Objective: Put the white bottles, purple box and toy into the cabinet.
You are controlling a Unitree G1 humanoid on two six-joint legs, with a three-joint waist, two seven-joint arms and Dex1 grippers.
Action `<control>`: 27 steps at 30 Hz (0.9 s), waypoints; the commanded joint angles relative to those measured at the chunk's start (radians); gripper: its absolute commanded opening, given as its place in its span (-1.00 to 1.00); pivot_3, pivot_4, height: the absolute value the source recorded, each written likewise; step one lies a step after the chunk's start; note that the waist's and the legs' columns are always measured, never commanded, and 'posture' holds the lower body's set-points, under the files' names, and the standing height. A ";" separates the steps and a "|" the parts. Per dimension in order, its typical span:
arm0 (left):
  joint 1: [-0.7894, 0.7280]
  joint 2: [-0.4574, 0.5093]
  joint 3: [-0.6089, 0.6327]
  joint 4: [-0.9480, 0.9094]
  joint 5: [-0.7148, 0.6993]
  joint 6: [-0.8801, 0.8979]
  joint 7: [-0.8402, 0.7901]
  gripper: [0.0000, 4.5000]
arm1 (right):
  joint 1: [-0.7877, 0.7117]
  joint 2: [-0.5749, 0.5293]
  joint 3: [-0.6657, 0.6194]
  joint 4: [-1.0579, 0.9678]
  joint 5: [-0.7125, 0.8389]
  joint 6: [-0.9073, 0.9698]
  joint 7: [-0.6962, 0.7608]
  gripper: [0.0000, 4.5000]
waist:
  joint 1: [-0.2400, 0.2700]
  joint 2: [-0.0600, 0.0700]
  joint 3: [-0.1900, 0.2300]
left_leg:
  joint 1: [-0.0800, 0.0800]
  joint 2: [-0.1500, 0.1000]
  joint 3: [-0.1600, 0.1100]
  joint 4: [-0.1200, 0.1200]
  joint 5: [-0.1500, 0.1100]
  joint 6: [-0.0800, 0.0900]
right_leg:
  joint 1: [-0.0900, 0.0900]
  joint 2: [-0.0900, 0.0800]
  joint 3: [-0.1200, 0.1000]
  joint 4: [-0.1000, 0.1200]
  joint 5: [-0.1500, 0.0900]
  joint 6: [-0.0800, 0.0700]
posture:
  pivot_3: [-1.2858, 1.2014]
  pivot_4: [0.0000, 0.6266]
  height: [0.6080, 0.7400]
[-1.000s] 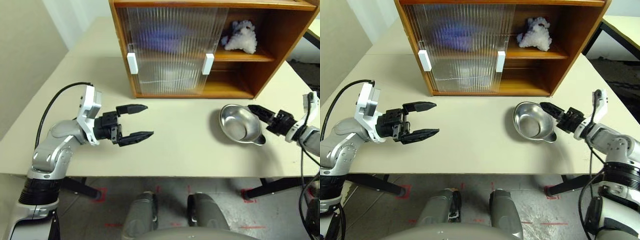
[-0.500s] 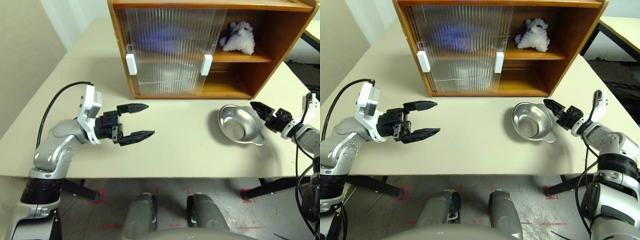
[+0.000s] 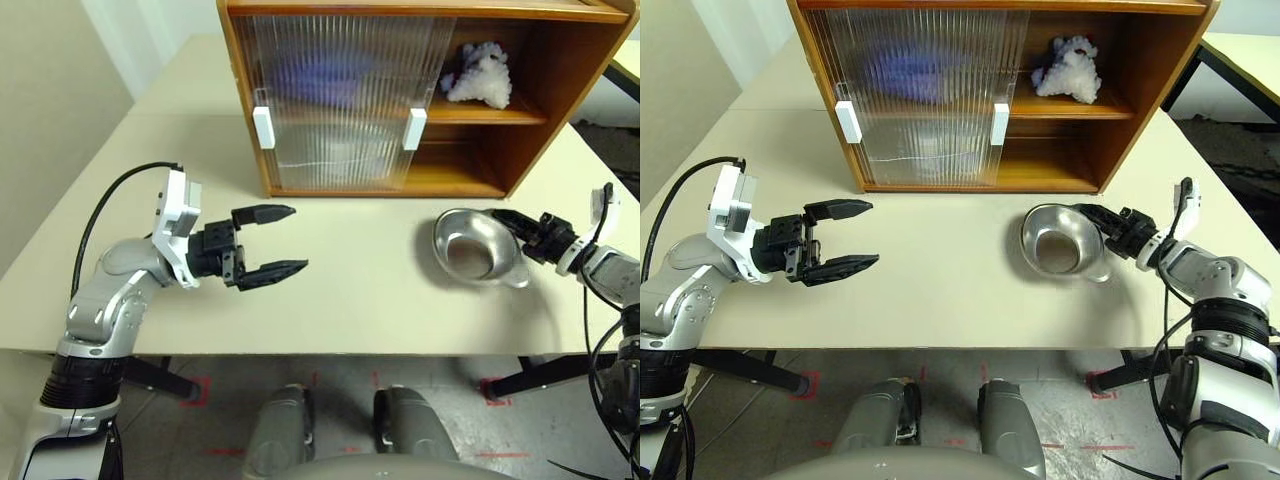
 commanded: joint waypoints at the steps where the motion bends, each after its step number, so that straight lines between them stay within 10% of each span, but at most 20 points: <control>1: 0.000 0.007 0.007 0.005 0.013 -0.014 -0.004 1.00 | 0.031 -0.037 0.009 -0.010 -0.023 0.012 -0.005 -0.94 | 0.002 -0.002 -0.002 | 0.000 0.000 0.000 0.000 0.000 0.000 | 0.000 0.000 0.000 0.000 0.000 0.000 | 0.09 -0.89 1.00; 27: -0.011 0.018 0.002 0.014 0.013 -0.014 -0.004 1.00 | -0.111 0.239 -0.370 -0.038 0.327 -0.052 -0.365 -1.00 | 0.020 0.000 0.000 | -0.001 0.000 0.001 -0.002 0.000 0.000 | -0.001 -0.001 0.000 -0.001 0.000 0.000 | 0.09 -0.85 1.00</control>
